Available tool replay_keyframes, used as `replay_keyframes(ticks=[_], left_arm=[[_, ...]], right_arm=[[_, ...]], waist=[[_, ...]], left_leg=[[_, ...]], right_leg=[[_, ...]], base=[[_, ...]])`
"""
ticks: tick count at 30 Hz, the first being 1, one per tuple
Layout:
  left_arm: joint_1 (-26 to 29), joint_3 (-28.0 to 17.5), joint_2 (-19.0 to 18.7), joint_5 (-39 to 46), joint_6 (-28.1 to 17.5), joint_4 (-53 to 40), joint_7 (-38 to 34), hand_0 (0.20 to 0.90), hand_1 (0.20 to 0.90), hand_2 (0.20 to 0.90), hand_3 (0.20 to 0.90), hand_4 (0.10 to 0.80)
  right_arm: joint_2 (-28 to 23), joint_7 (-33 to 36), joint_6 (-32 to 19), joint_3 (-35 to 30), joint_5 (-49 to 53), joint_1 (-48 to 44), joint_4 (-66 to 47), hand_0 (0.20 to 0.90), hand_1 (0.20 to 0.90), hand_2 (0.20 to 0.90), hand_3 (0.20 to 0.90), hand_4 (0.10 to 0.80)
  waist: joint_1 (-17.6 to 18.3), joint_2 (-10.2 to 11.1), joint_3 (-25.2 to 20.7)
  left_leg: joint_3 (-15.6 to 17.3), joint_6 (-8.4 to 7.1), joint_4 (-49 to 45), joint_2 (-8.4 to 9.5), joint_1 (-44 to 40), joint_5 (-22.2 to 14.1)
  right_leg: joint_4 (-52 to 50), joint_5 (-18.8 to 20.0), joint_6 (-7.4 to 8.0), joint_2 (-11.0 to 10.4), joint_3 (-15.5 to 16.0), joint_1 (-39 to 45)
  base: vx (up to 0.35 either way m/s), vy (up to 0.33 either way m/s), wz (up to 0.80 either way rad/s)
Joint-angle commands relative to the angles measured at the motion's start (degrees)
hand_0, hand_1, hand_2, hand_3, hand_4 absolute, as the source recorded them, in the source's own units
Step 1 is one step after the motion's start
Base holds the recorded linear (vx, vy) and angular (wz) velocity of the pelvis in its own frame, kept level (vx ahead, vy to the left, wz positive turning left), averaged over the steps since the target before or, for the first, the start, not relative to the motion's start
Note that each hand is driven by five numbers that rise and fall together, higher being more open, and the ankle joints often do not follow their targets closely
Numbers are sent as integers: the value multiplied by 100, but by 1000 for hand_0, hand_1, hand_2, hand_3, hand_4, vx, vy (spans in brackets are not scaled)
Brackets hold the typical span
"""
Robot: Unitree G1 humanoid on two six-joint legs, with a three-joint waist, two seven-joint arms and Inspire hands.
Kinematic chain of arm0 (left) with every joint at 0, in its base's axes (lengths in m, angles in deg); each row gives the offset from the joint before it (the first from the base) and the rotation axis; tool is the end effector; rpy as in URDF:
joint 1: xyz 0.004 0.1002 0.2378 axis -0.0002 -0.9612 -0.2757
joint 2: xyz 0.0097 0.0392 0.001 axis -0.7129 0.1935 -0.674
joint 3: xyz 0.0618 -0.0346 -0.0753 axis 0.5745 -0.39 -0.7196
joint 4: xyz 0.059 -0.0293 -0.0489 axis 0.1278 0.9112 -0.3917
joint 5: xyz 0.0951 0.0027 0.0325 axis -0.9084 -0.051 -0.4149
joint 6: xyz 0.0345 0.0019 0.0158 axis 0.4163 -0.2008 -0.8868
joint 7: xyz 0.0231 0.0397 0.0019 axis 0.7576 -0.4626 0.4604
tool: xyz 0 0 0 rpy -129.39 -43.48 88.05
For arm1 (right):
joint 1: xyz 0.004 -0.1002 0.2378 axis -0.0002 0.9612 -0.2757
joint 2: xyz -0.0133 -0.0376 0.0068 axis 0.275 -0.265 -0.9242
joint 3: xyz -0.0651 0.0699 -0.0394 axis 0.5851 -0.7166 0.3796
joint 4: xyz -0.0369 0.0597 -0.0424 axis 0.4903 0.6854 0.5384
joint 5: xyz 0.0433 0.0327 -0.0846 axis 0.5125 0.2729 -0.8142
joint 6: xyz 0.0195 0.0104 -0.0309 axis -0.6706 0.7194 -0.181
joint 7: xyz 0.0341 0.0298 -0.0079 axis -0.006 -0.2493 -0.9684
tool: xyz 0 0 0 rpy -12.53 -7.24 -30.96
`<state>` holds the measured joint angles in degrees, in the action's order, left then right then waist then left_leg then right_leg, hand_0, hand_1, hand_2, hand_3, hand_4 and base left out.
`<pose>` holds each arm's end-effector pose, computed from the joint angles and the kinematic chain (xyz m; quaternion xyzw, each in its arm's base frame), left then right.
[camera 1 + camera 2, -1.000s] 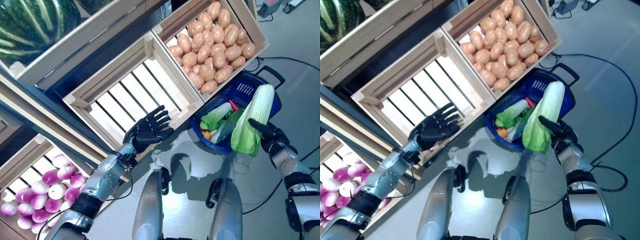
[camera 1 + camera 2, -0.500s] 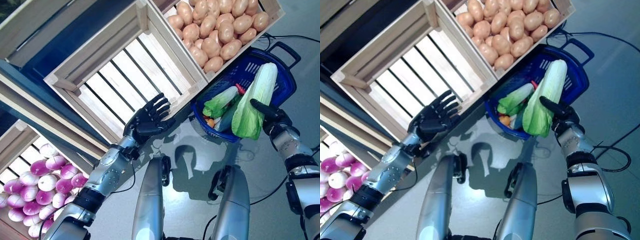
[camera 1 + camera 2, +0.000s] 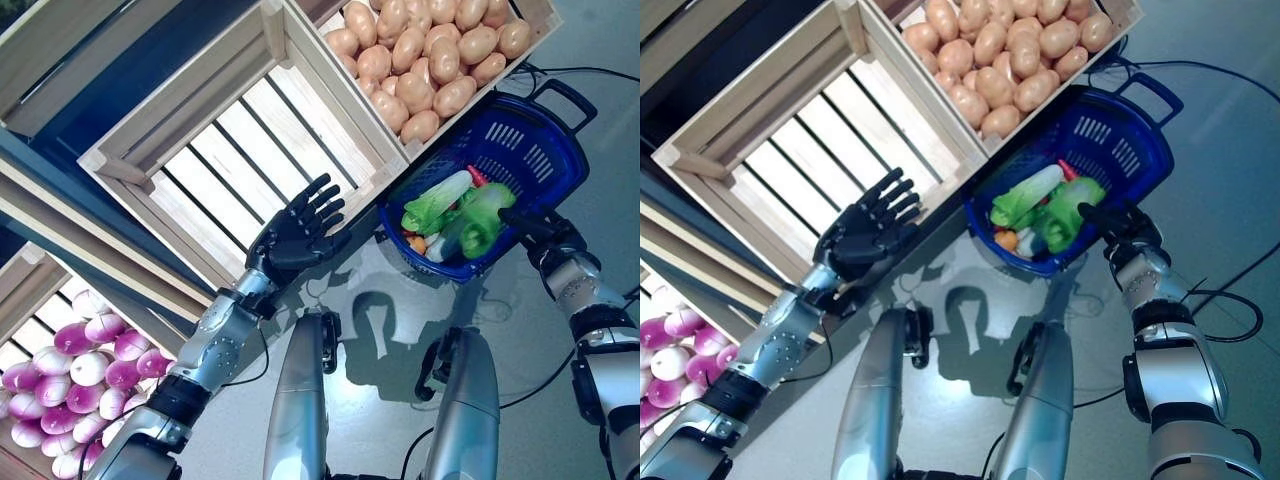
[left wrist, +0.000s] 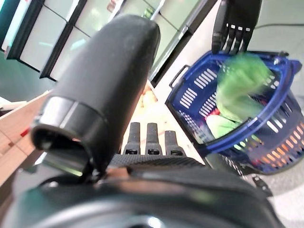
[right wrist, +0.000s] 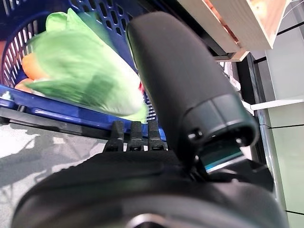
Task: Put vegetables into the basket
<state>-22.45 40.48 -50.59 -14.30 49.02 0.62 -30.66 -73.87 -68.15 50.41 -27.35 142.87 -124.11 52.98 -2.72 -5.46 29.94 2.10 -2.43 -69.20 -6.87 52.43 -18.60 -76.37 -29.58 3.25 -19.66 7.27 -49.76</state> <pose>0.2686 0.1924 0.0969 -0.2260 -0.0839 -0.2600 0.9350 0.3222 -0.3018 0.1309 0.2100 0.0805 -0.2232 0.9485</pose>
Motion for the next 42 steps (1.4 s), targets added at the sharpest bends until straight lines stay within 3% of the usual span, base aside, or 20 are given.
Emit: replay_keyframes(ticks=[1, 11, 19, 25, 28, 32, 38, 42], left_arm=[[274, -290, 96, 283, -727, -481, 511, 900, 900, 900, 900, 800], [96, -295, 152, 288, -457, -407, 648, 900, 900, 900, 900, 800], [33, -322, 261, -185, -472, -31, 690, 900, 900, 900, 900, 800], [-32, -397, 424, -608, -560, 164, 464, 900, 900, 900, 900, 800], [-344, -507, 638, -888, -482, 305, 436, 900, 900, 900, 900, 800], [-798, -551, 924, -1227, -369, 501, 454, 900, 900, 900, 900, 800], [-1661, -785, 1113, -1626, -322, 658, 685, 900, 900, 900, 900, 800], [-1958, -833, 1187, -1720, -347, 809, 742, 900, 900, 900, 900, 800]], right_arm=[[-199, 111, -718, -30, -29, -497, -322, 900, 900, 900, 900, 800], [-100, -38, -744, -26, -277, -285, -516, 900, 900, 900, 900, 800], [375, -195, -732, -103, -212, 289, -609, 900, 900, 900, 900, 800], [1044, 14, -1020, 5, -452, 883, -1082, 900, 900, 900, 900, 800], [1492, 266, -1199, 44, -444, 1519, -1424, 900, 900, 900, 900, 800], [1932, 312, -1313, 41, -601, 2253, -1756, 900, 900, 900, 900, 800], [2201, 82, -1285, 289, -1018, 3566, -2994, 900, 900, 900, 900, 800], [2288, 7, -1232, 395, -1442, 4089, -3627, 900, 900, 900, 900, 800]], waist=[[-52, -20, -86], [-103, 107, -401], [-232, 337, -755], [-193, 434, -1109], [-152, 489, -1451], [-157, 500, -1935], [-84, 501, -2368], [17, 536, -2531]], left_leg=[[223, 314, 294, 95, -980, -652], [358, 247, 1518, -33, -1784, -183], [383, 205, 2956, -4, -2750, 441], [556, 119, 4229, -34, -3592, 1110], [626, 62, 5199, 24, -4268, 1511], [666, -4, 6278, 93, -4992, 1891], [679, -44, 7420, 107, -5650, 2254], [621, -95, 7420, 89, -5601, 2222]], right_leg=[[692, 609, -305, 280, 34, 682], [1713, 1061, -260, 246, 230, 1452], [3156, 1602, -192, 272, 603, 2535], [4536, 2072, -218, 605, 799, 3451], [5678, 2384, -190, 896, 874, 4226], [6842, 2706, -158, 1118, 960, 5021], [7813, 3080, -100, 1304, 860, 5607], [8137, 3235, -58, 1355, 822, 5708]], base=[[33, -3, -4], [35, 6, -5], [37, -20, 0], [34, -38, -2], [177, -46, -4], [210, 3, 2], [121, 30, -5], [52, -5, 6]])
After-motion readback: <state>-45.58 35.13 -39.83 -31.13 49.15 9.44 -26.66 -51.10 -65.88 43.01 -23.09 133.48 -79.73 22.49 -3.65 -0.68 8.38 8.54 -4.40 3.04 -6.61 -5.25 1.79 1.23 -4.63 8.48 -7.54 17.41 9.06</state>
